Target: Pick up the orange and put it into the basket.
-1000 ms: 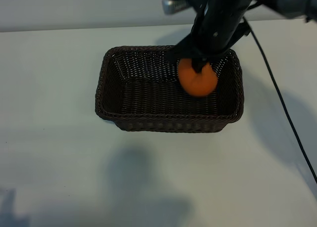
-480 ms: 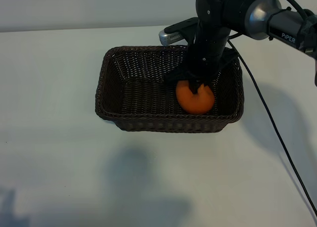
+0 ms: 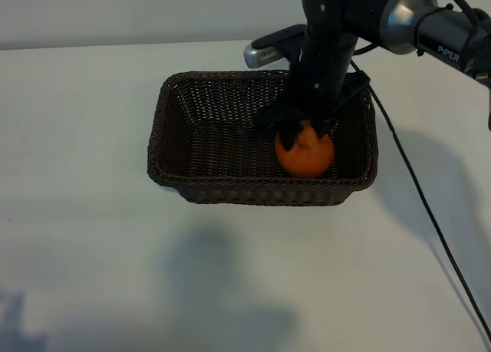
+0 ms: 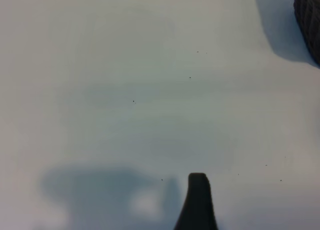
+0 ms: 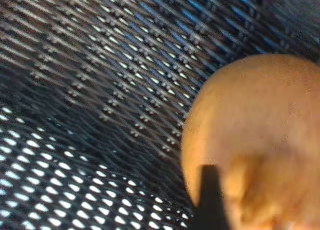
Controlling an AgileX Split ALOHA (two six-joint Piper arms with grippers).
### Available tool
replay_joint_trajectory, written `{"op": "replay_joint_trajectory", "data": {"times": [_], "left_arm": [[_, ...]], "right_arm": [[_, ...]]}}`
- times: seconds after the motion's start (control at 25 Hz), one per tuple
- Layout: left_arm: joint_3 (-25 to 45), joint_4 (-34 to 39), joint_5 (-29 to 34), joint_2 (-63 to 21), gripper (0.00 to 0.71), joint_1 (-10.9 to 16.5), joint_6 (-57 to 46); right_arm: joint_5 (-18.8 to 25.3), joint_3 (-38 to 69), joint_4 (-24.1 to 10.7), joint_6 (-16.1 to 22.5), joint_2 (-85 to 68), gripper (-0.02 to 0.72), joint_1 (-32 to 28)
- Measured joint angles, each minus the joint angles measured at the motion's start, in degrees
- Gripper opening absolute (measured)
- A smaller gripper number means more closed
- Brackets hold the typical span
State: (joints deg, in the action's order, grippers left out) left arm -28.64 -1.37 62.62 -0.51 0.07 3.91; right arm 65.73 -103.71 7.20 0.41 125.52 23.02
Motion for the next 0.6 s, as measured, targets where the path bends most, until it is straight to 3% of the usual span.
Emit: {"op": "replay_joint_trajectory", "data": {"times": [0.08,0.16,0.4,0.6], "left_arm": [[0.0,0.0,0.0,0.0,0.594,0.0,0.0],[0.0,0.0,0.0,0.0,0.594,0.0,0.0],[0.0,0.0,0.0,0.0,0.594,0.0,0.0],[0.0,0.0,0.0,0.0,0.594,0.0,0.0]], "right_arm": [[0.9,-1.7,0.1,0.2,-0.9,0.684,0.0],[2.4,-4.0,-0.1,0.2,-1.8,0.701,0.0],[4.2,-11.4,-7.2,0.7,-3.6,0.674,-1.5],[4.1,-13.4,-10.4,0.7,-3.9,0.647,-9.7]]}}
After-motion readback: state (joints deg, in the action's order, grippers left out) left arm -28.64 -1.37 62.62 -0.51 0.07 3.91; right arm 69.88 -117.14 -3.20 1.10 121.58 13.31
